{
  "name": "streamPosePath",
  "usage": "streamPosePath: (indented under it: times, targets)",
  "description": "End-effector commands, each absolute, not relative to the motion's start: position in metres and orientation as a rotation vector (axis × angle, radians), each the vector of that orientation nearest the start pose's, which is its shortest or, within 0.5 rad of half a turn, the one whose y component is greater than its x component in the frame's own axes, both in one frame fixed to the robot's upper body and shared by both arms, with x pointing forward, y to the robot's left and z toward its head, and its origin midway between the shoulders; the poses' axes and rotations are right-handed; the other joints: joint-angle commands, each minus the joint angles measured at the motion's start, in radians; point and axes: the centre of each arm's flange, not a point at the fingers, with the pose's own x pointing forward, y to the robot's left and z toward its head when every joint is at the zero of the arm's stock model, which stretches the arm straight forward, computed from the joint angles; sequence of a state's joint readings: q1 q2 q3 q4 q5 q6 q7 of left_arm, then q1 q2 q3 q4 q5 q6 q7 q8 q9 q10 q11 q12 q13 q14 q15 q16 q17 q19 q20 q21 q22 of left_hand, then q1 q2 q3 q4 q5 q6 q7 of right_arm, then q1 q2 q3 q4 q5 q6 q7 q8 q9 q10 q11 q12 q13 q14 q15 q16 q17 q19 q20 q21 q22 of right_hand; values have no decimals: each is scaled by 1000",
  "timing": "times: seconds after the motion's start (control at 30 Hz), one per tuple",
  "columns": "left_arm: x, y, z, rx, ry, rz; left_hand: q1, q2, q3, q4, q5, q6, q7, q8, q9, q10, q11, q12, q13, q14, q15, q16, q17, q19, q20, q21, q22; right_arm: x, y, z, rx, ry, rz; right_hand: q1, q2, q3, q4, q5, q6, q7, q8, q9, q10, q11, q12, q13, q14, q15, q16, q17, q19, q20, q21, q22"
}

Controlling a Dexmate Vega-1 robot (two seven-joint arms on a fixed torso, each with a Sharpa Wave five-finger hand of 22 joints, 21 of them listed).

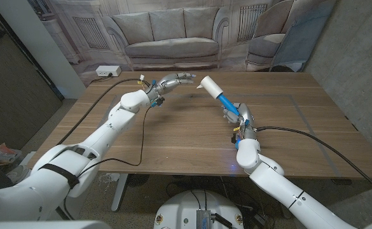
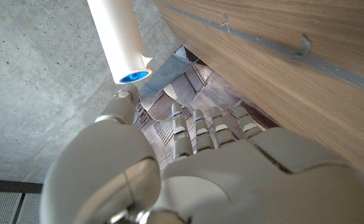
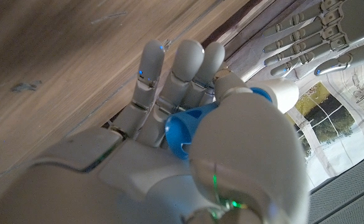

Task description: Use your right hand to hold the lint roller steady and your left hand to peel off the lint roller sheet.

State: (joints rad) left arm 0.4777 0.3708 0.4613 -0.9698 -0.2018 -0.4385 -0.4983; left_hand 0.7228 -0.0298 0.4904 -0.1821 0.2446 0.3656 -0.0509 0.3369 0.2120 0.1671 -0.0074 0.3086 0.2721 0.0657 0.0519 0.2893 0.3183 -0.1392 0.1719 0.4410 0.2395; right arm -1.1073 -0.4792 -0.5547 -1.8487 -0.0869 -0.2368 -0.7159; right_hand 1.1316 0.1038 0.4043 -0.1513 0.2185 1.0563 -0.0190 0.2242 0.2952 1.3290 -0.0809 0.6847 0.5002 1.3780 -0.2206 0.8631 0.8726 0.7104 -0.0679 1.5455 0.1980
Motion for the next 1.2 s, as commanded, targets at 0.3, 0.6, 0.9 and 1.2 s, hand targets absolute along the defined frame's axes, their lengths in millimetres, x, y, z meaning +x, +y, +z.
streamPosePath:
  times: [0.3, 0.6, 0.9, 1.2]
  targets:
    - [667, 172, 73, 682, -740, -640, 122, 5, 28, 5, 5, 49, 29, 23, 16, 14, -13, 20, 21, 16, -19, 22, 21, 36, -6, 25, 3, 552, -165, -88, -470, -619, -274, -47, 51, 13, -2, -1, 122, 108, -3, 5, 56, 44, 5, 0, -9, -4, 10, 13, -1, -137, 9, 5]
    - [667, 170, 72, 663, -746, -627, 182, 31, 27, 26, -26, 179, 73, 73, 30, 73, -29, 52, 40, 51, -32, 53, 48, 56, -8, 43, 5, 550, -164, -88, -481, -634, -269, -49, 49, 18, -4, -1, 124, 106, -3, 9, 56, 42, 8, 3, -4, -4, 19, 28, 0, -137, 10, 5]
    - [665, 167, 71, 642, -758, -626, 176, 36, 17, 41, -40, 231, 80, 90, 32, 117, -43, 72, 49, 74, -41, 68, 61, 62, -12, 53, 8, 549, -162, -87, -479, -643, -266, -55, 47, 23, -4, -1, 124, 104, -5, 12, 54, 40, 11, 7, -11, -4, 20, 40, -1, -137, 9, 5]
    - [666, 167, 71, 592, -762, -635, 173, 72, 17, 63, -48, 317, 78, 103, 17, 179, -68, 97, 62, 112, -55, 92, 83, 85, -12, 75, 12, 550, -162, -87, -487, -633, -265, -58, 46, 30, -5, 0, 127, 103, -8, 12, 55, 40, 14, 7, -12, -4, 23, 53, 0, -138, 10, 5]
